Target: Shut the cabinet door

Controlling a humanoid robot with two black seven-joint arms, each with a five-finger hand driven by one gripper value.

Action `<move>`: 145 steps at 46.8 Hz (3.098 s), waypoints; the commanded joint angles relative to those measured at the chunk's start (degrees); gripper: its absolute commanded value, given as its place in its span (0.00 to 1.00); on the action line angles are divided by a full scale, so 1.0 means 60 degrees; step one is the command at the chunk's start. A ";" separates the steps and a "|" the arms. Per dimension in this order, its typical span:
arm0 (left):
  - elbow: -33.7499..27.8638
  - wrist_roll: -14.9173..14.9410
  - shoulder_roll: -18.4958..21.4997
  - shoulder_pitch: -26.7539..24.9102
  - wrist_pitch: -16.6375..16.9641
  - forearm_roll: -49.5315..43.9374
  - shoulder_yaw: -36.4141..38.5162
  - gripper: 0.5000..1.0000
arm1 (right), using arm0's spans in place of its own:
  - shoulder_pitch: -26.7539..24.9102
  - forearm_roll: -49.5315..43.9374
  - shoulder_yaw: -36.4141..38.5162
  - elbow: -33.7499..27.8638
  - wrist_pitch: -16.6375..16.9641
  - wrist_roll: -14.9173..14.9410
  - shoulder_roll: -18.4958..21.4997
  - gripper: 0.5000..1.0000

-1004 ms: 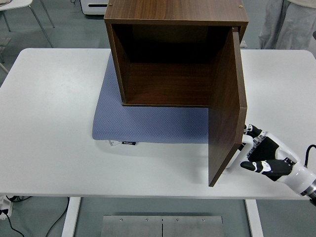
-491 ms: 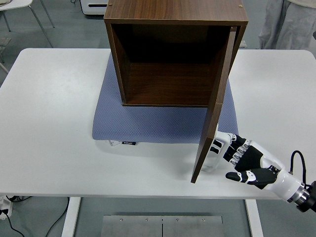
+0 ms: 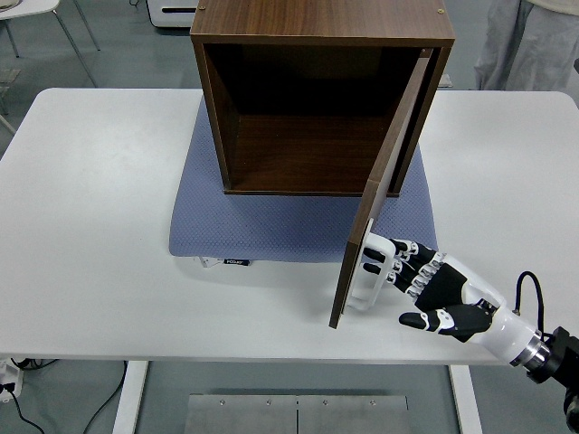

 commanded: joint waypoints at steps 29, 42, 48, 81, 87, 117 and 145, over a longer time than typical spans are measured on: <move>0.0000 0.0001 0.0000 0.0000 0.0000 0.0000 0.0000 1.00 | 0.0547 -0.0017 -0.0306 -0.0586 0.0000 -0.0307 0.0747 1.00; 0.0000 0.0001 0.0000 0.0000 0.0000 0.0000 0.0000 1.00 | 0.0796 -0.0017 -0.0320 -0.1025 0.0000 -0.0322 0.1113 1.00; 0.0000 0.0001 0.0000 0.0000 0.0000 0.0000 0.0000 1.00 | 0.0854 -0.0031 -0.0321 -0.1099 0.0000 -0.0322 0.1231 1.00; 0.0000 0.0001 0.0000 0.0000 0.0000 0.0000 0.0000 1.00 | 0.1308 -0.0031 -0.0335 -0.1626 0.0000 -0.0600 0.1905 1.00; 0.0000 0.0001 0.0000 0.0000 0.0000 0.0000 0.0000 1.00 | 0.1528 -0.0031 -0.0335 -0.1699 0.0000 -0.0600 0.2036 1.00; 0.0000 0.0001 0.0000 0.0000 0.0000 0.0000 0.0000 1.00 | 0.1953 -0.0061 -0.0701 -0.2036 0.0000 -0.0629 0.2798 1.00; 0.0000 0.0001 0.0000 0.0000 0.0000 0.0000 0.0000 1.00 | 0.2480 -0.0163 -0.0731 -0.2578 0.0000 -0.0688 0.3443 1.00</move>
